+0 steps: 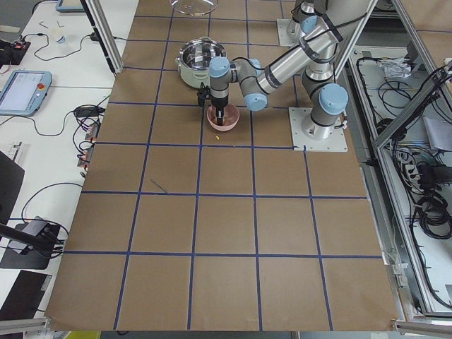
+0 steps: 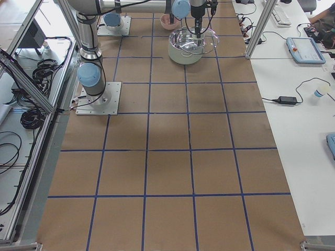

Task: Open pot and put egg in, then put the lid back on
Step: 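Lift the glass lid off the pot with the right gripper, moving it farther away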

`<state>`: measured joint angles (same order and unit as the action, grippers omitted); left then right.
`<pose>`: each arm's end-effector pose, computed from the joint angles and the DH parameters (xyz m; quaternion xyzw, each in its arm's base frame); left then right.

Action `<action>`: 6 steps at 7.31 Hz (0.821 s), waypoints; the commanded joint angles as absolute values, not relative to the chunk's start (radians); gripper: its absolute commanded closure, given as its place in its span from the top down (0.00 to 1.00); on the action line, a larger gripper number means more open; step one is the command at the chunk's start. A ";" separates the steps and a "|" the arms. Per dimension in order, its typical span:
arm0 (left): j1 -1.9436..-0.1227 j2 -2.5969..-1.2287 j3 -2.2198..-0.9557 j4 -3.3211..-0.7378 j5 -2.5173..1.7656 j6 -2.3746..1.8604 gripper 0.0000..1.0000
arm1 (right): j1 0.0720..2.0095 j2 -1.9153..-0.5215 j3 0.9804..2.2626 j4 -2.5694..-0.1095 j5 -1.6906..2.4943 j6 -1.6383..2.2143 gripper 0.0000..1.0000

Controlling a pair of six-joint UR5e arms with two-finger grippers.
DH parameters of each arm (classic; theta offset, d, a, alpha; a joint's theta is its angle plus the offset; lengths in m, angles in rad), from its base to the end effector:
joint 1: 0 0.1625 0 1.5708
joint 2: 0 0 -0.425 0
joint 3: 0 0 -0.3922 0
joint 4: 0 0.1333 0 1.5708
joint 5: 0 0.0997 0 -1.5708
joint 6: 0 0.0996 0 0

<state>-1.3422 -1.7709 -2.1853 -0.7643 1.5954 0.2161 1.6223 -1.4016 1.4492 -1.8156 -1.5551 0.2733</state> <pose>-0.0249 -0.4704 0.1933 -0.0062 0.9999 0.0067 0.0111 0.1646 -0.5729 0.4846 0.1094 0.9891 -0.0959 0.0236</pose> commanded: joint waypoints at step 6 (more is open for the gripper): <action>-1.359 -1.746 -2.096 -0.838 1.601 0.184 0.13 | 1.598 -1.410 1.450 -1.804 -1.555 0.264 0.47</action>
